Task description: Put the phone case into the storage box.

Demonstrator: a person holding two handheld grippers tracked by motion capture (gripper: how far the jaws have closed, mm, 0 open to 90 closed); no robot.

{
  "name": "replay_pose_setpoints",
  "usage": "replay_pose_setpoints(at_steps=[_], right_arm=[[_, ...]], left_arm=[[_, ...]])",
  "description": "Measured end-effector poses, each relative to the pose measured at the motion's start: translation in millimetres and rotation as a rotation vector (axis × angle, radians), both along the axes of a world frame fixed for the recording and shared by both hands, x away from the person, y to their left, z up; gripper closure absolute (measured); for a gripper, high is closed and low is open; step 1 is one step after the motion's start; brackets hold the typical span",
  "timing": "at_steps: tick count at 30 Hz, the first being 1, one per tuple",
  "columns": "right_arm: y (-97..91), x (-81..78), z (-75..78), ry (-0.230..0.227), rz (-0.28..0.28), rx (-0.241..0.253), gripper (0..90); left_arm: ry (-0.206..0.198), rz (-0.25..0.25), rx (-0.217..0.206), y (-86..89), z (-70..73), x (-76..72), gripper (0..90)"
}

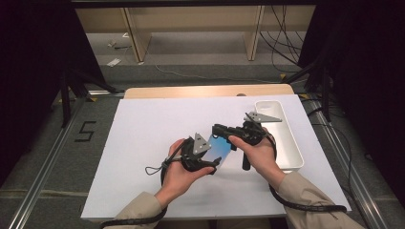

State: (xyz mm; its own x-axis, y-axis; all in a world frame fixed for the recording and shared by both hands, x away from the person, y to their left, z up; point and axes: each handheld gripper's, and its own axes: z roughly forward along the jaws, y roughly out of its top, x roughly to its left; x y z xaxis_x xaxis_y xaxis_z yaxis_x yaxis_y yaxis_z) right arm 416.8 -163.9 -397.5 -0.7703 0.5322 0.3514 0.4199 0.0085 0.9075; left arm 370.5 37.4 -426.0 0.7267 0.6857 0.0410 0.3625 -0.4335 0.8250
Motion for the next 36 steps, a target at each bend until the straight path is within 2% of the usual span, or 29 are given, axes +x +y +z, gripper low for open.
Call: replay_pose_setpoints(at_steps=[8, 15, 29, 32, 36], right_arm=[[-7.6, 4.8, 4.6, -0.056, 0.041, -0.078, 80.3], [-13.0, 6.7, 9.4, -0.099, 0.085, -0.125, 80.3], [-13.3, 8.1, 10.7, -0.144, 0.201, -0.224, 80.2], [-12.9, 8.5, 10.0, -0.149, 0.236, -0.219, 80.2], [-12.0, 7.8, 11.1, -0.16, 0.256, -0.236, 80.2]], left_arm=[[0.019, -0.014, -0.044, 10.5, -5.1, 6.1, 16.4], [0.015, -0.026, -0.046, 13.0, -8.5, 7.2, 15.8], [0.022, -0.056, -0.051, 14.0, -9.2, 7.4, 16.1], [0.023, -0.065, -0.051, 14.0, -8.8, 7.1, 16.1], [0.022, -0.069, -0.052, 13.5, -9.5, 7.3, 16.2]])
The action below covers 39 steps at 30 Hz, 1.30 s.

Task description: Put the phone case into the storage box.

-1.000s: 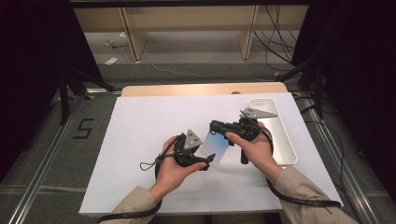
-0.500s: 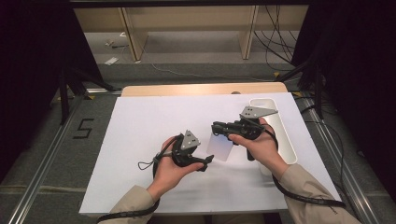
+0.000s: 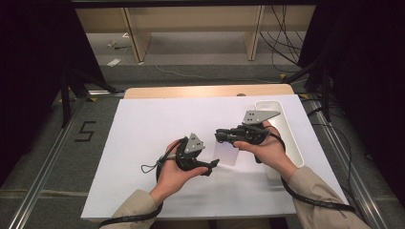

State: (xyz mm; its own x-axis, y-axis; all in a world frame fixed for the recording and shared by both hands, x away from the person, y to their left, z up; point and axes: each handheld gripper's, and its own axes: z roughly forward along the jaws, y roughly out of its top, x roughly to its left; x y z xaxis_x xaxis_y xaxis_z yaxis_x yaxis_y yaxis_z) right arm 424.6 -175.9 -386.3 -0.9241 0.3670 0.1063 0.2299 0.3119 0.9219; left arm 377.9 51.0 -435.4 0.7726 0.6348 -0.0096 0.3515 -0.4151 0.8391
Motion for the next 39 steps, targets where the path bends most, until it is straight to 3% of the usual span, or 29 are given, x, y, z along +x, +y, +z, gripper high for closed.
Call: replay_pose_setpoints(at_steps=[7, 20, 33, 39], right_arm=[[0.5, -0.3, 1.3, 0.006, 0.029, -0.001, 80.2], [3.6, -1.4, 0.2, 0.03, 0.066, 0.006, 80.2], [6.1, -3.1, 0.4, 0.038, 0.084, 0.011, 80.2], [6.5, -3.6, 0.4, 0.041, 0.087, 0.015, 80.2]], left_arm=[[0.012, -0.022, -0.008, -1.1, -2.6, 1.1, 19.0], [0.023, -0.136, 0.007, -8.6, -14.4, 3.9, 32.5], [0.048, -0.2, -0.011, -11.7, -17.7, 5.3, 47.6], [0.043, -0.192, -0.007, -9.6, -16.4, 6.1, 55.7]])
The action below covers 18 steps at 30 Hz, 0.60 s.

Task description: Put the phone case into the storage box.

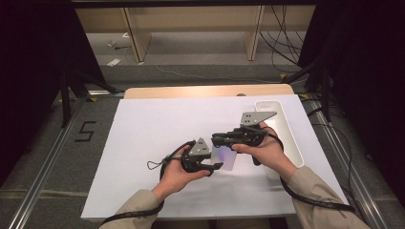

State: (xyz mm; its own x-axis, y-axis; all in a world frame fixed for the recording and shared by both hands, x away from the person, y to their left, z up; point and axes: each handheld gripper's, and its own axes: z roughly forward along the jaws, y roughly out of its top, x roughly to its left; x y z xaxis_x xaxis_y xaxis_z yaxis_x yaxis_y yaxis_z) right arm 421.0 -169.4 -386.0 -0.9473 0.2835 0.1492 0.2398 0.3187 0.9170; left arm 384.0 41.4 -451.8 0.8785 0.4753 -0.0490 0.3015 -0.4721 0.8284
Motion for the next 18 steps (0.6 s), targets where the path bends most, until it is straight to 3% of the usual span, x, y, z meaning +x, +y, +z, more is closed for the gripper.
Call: replay_pose_setpoints(at_steps=[5, 9, 14, 18], right_arm=[[-0.2, 0.1, 0.9, -0.002, 0.004, 0.007, 80.3], [1.2, -0.5, -0.2, 0.007, 0.013, 0.011, 80.3], [1.6, -0.6, -0.7, 0.009, 0.015, 0.012, 80.3], [1.7, -0.8, -0.3, 0.009, 0.027, 0.023, 80.3]], left_arm=[[-0.005, -0.003, -0.014, 0.4, 0.3, 1.2, 56.2], [-0.008, -0.02, 0.008, -0.8, -1.9, 1.2, 52.5], [-0.022, -0.03, 0.031, -0.2, -0.3, 0.8, 57.3], [0.005, -0.023, 0.022, 3.2, 2.8, 2.5, 63.3]])
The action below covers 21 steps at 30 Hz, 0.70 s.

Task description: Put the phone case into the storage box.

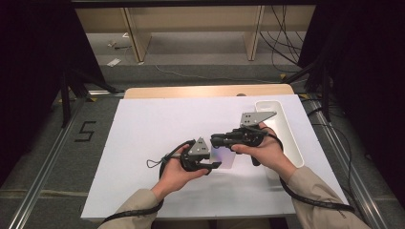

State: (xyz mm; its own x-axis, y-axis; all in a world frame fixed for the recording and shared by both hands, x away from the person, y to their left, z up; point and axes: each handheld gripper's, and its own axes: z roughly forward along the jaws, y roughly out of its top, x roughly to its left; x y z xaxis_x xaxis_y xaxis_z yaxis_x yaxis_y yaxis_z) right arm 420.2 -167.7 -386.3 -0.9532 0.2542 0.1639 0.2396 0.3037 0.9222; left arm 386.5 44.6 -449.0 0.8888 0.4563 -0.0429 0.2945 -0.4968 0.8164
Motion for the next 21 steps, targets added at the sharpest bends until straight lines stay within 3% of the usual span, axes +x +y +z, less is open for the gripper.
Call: replay_pose_setpoints(at_steps=[10, 21], right_arm=[[-0.2, -1.0, 1.8, -0.012, 0.019, -0.001, 79.2], [1.5, -2.1, 2.5, -0.033, 0.039, -0.001, 78.8]], left_arm=[[0.022, 0.0, 0.014, 1.5, 4.3, -0.3, 70.7], [0.009, -0.022, 0.025, 4.2, 5.9, 0.1, 73.1]])
